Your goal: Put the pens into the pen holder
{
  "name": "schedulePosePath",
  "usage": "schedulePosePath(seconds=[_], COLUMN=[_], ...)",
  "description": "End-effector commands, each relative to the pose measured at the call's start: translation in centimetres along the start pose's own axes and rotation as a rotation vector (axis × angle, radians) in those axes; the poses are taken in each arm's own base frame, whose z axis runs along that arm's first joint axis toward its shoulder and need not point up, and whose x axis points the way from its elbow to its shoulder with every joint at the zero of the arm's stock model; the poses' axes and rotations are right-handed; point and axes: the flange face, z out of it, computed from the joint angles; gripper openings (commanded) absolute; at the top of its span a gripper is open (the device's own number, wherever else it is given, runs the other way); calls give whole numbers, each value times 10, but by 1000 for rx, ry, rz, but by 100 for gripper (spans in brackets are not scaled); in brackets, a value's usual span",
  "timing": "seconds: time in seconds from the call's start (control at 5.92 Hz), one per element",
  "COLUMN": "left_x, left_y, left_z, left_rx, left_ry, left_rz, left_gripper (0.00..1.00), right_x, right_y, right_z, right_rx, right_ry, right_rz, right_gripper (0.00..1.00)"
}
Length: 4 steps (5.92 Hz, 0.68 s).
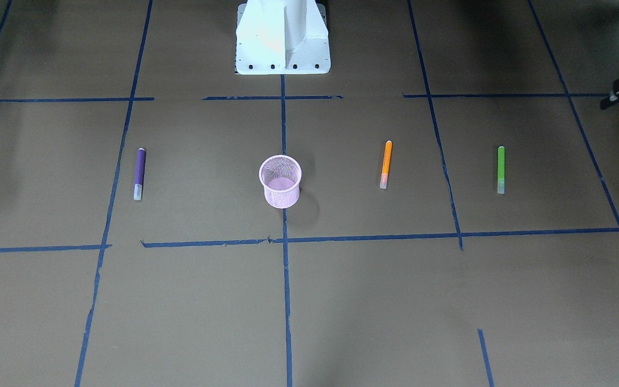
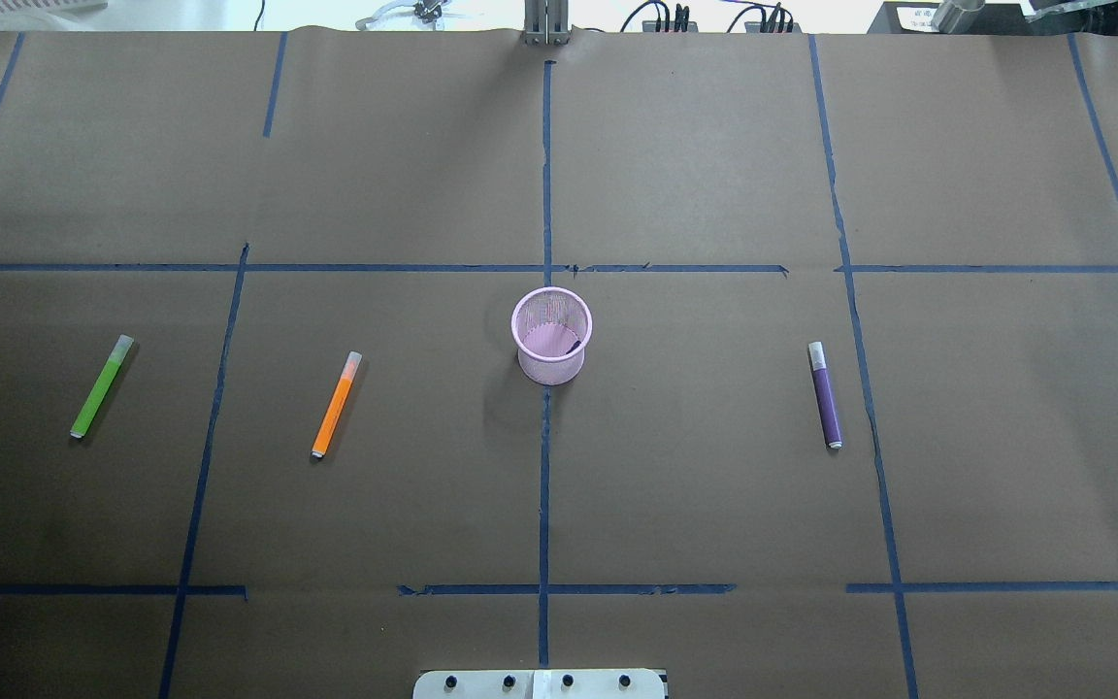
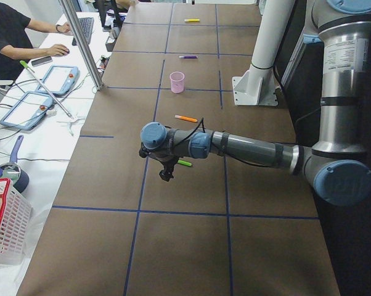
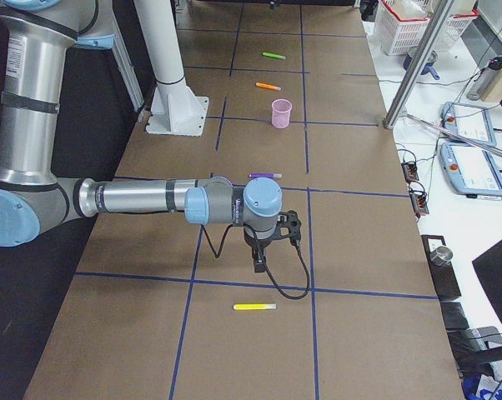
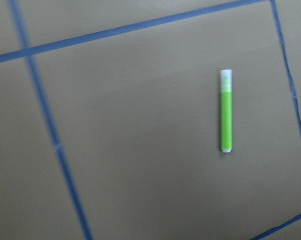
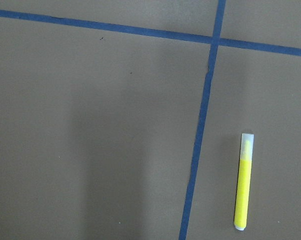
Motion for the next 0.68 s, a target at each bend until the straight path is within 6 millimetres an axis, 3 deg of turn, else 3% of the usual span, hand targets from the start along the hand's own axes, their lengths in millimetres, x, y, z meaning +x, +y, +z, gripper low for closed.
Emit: schedulePosePath(seconds=[0.0,0.17,0.34,0.51], left_x=[42,58,64,79], left_y=[-53,-74,-85,-98], left_z=[54,78,98,142], left_rx=[-99,-130,-139,-143], left_ry=[-54,-128,-146,-182], left_rz=[-32,-39,-55,-60], left_gripper=[97,96,96,97], right_x=[-24,-37,-37,-37], right_y=[-21,-32,-32,-32], right_z=[8,10,10,11], right_rx=[-17,-21,-21,-24], right_ry=[3,1,-2,1], right_rz=[-58,-90,-91,-89], right_gripper=[100,100,100,100])
